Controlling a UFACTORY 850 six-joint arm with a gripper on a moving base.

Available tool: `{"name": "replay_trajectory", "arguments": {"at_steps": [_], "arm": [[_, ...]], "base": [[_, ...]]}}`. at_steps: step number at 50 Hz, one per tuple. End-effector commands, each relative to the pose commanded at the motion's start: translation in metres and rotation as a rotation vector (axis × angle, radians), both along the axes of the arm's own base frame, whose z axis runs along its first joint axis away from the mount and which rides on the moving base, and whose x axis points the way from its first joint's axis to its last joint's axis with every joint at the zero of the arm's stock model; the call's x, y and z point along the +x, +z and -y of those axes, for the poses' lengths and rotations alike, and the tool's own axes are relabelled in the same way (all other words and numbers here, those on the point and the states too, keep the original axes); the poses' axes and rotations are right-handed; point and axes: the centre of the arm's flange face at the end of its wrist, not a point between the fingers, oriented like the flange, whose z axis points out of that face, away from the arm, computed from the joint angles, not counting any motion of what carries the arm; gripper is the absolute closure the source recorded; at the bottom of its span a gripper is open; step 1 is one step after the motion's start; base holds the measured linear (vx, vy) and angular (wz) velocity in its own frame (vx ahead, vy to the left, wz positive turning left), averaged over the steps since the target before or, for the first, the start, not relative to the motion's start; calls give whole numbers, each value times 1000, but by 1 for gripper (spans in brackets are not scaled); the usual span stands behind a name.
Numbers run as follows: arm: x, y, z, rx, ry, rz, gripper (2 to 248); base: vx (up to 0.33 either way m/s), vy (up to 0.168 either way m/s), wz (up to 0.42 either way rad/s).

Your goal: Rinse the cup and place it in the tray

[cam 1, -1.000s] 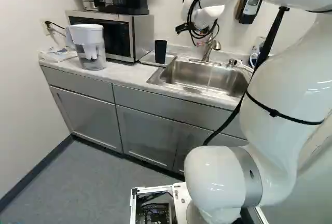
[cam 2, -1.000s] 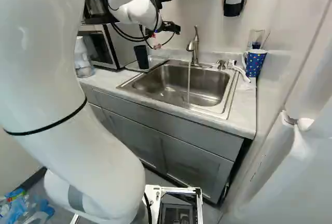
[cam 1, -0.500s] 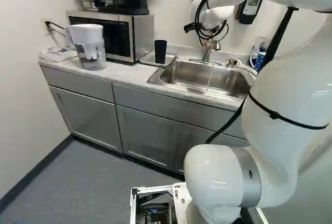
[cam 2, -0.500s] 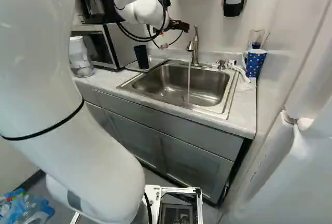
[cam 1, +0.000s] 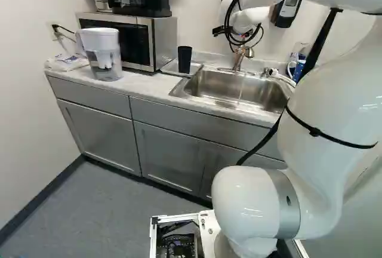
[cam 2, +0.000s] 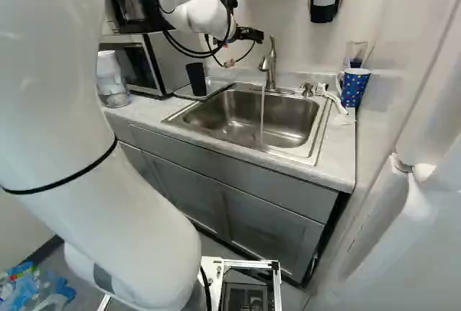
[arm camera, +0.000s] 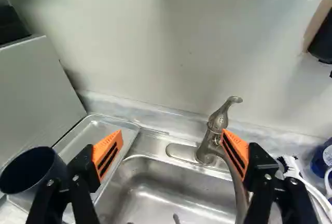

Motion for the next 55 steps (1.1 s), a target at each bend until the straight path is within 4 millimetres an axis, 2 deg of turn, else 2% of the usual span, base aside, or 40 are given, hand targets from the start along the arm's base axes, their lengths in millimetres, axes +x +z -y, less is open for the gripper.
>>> {"name": "replay_trajectory", "arguments": {"at_steps": [19,38,55], "arm": [[34,1,16,-5,-17,23,3],[73,6,22,-23,-15,111,3],[77,8,37,-32,-38,142,3]], "base": [[0,0,0],[0,0,0],[0,0,0]]}}
